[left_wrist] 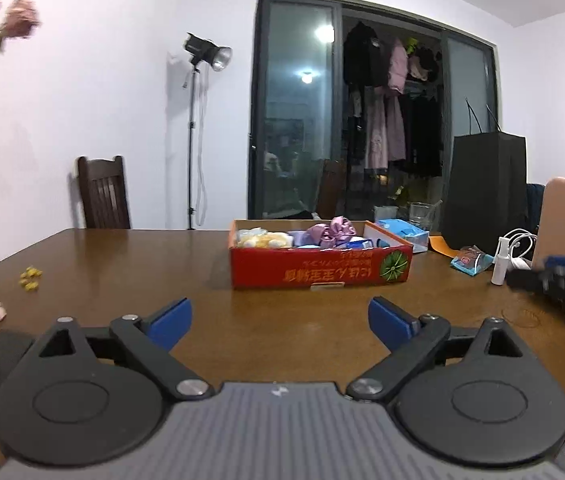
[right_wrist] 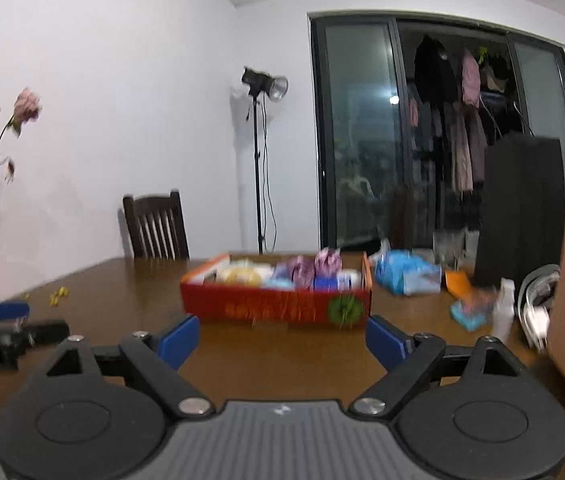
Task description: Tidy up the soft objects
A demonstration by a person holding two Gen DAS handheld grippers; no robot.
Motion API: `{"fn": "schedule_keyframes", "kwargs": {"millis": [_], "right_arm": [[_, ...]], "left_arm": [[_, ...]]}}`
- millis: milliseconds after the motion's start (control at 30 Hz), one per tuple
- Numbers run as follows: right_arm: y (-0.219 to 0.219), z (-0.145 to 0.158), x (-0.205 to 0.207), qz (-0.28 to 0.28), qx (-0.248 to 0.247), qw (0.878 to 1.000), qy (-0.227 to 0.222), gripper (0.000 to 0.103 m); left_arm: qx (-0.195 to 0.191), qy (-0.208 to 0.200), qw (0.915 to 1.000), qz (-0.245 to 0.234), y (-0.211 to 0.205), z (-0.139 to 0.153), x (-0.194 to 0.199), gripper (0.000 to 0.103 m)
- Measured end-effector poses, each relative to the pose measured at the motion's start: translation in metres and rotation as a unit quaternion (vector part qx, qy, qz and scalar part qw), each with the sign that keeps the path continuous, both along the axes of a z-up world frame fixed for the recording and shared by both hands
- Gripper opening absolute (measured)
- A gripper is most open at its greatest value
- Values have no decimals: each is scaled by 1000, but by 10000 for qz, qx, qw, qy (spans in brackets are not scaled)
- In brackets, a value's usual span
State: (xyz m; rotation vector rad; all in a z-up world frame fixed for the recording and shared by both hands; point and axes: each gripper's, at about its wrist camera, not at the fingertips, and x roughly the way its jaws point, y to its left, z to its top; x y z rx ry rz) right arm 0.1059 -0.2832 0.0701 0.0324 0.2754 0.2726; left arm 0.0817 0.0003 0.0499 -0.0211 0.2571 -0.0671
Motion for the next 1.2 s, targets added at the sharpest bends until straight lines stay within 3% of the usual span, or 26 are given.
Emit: {"fn": "schedule_keyframes", "kwargs": {"millis": [200, 267, 433, 1200], "right_arm": [[11, -40, -54, -73, 232, 9981, 567, 92], [18, -45, -62, 12, 220, 9981, 575, 92], [30, -40, -68, 39, 68, 9995, 306, 92], [26, -39, -60, -30, 190, 9991, 389, 95]], "left_arm": [[88, 183, 9998, 52, -2, -13, -42, 100], [15, 190, 9998, 6, -3, -16, -52, 100], [129, 124, 9998, -109, -10, -15, -55, 100], [10, 140, 9999, -17, -3, -12, -55, 101]]}}
